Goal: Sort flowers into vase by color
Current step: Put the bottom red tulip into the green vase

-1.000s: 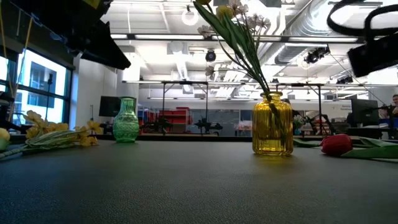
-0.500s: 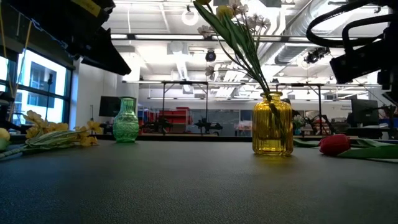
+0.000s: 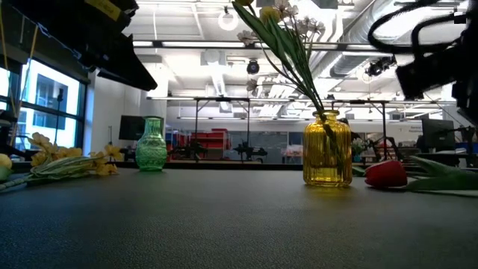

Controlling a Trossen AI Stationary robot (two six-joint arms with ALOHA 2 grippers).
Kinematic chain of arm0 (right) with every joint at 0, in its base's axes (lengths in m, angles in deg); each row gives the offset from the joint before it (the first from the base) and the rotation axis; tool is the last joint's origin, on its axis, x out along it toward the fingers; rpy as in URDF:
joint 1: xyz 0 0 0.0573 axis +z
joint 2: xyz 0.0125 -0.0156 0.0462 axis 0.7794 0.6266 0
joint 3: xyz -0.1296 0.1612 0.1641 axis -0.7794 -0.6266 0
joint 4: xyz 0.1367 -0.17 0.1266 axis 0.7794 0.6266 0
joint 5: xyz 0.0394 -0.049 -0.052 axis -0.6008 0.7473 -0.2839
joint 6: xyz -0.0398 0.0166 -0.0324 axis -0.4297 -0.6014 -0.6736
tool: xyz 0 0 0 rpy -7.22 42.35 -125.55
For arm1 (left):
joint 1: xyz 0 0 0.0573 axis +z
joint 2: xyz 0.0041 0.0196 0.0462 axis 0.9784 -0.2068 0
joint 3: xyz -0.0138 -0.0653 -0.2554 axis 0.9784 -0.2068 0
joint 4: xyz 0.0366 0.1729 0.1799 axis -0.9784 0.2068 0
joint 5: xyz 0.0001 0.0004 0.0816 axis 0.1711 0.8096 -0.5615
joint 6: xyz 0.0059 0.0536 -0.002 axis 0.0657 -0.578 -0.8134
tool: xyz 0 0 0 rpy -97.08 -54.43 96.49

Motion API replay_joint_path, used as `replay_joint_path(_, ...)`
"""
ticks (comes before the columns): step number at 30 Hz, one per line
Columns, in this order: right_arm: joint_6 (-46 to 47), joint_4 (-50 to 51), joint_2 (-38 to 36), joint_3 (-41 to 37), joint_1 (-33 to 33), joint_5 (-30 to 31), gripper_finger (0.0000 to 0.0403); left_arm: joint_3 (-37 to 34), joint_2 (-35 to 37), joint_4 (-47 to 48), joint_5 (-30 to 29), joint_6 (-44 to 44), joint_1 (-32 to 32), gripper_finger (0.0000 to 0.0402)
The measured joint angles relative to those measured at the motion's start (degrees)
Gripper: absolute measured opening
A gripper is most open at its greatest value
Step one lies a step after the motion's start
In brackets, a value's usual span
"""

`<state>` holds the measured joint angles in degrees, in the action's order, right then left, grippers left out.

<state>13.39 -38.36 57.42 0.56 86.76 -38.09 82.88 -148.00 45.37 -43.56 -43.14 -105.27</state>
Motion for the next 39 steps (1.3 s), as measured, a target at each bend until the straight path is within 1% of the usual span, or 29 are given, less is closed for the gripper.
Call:
replay_joint_path(4,1.27,-1.30,-3.68,0.00,2.93,5.01,0.0001,0.00,0.00,0.20,0.00,-0.56,0.00,0.0131)
replay_joint_path(7,1.35,-3.72,-7.94,-0.02,5.72,9.88,0.0001,0.00,0.00,-0.18,0.07,-1.40,0.00,0.0131)
replay_joint_path(9,-0.09,-6.99,-10.55,-0.02,7.44,14.06,0.0001,0.00,0.00,-0.18,1.05,-1.83,-0.06,0.0131)
replay_joint_path(11,-3.54,-11.85,-12.45,-0.02,9.05,18.46,0.0000,0.00,-0.13,-0.37,2.24,-3.39,-0.72,0.0131)
replay_joint_path(15,-17.84,-26.73,-13.47,-0.02,10.71,24.55,0.0000,0.00,-2.69,-4.43,4.37,-9.78,-4.23,0.0131)
replay_joint_path(18,-31.20,-39.29,-13.44,-0.01,10.66,28.46,0.0000,0.04,-5.60,-10.84,7.68,-16.57,-8.01,0.0131)
replay_joint_path(21,-46.55,-52.00,-13.31,0.00,10.26,32.61,0.0000,0.02,-8.58,-22.18,9.25,-24.82,-11.35,0.0131)
replay_joint_path(23,-56.01,-60.00,-13.31,0.00,9.65,33.21,0.0000,0.02,-10.79,-32.14,9.65,-31.44,-12.86,0.0131)
replay_joint_path(26,-67.19,-69.04,-13.31,0.00,8.40,32.07,0.0000,0.02,-14.46,-49.65,13.20,-42.01,-12.86,0.0131)
replay_joint_path(28,-71.49,-72.50,-13.31,0.00,7.17,30.18,0.0000,0.03,-17.04,-61.39,18.55,-48.14,-11.50,0.0131)
replay_joint_path(31,-73.96,-73.80,-13.29,0.02,5.34,28.08,0.0000,0.05,-20.91,-75.05,27.75,-53.82,-7.98,0.0139)
replay_joint_path(34,-73.61,-73.63,-13.25,0.02,3.44,26.80,0.0000,0.78,-24.18,-81.52,32.10,-57.31,-4.47,0.0156)
replay_joint_path(39,-73.59,-74.04,-12.28,0.02,1.38,25.53,0.0000,5.48,-27.01,-82.50,32.93,-58.73,-1.28,0.0193)
